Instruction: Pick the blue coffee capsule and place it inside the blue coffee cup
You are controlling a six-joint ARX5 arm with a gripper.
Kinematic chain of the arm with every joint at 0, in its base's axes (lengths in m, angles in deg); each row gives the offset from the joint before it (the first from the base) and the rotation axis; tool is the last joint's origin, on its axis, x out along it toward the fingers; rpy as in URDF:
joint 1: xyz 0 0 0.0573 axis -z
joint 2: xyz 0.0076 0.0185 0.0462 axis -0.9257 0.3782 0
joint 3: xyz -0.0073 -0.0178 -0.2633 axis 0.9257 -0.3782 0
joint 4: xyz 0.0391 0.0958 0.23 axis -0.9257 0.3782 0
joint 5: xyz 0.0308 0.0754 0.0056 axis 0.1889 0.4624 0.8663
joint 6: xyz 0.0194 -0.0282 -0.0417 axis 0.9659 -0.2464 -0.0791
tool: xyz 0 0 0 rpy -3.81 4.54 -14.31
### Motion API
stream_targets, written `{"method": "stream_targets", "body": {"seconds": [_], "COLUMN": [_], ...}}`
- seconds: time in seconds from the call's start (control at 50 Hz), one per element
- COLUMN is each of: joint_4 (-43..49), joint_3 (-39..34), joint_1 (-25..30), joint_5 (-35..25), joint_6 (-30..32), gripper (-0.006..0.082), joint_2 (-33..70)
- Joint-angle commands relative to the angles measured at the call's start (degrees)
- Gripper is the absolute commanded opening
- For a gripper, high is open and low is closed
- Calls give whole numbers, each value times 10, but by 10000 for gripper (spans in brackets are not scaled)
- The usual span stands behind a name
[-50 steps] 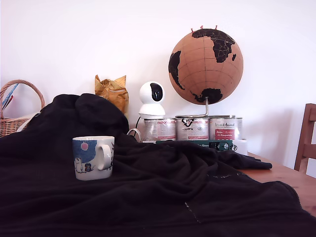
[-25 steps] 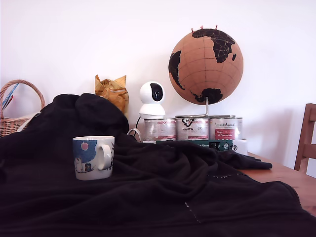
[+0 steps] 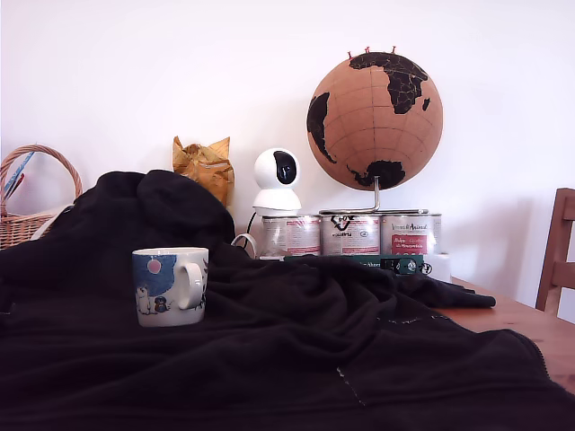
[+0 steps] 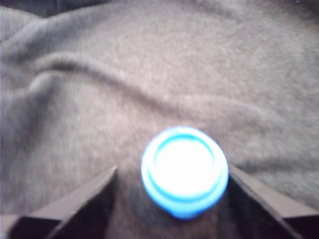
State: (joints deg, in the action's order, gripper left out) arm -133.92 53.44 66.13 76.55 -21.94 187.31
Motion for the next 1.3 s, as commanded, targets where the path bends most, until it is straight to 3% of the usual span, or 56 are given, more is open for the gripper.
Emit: {"method": "stream_targets", "body": {"seconds": [0.0, 0.34, 0.56, 0.64, 0.96, 1.28], "joint_4": [-9, -26, -42, -38, 37, 75], "joint_3": [0, 0, 22, 41, 141, 207], "joint_1": [-3, 18, 38, 55, 142, 179], "joint_5": [2, -16, -52, -72, -73, -73], "joint_6": [6, 1, -62, -85, -84, -84], "gripper": [93, 93, 93, 93, 93, 94], "joint_2": [9, -85, -141, -142, -112, -32]}}
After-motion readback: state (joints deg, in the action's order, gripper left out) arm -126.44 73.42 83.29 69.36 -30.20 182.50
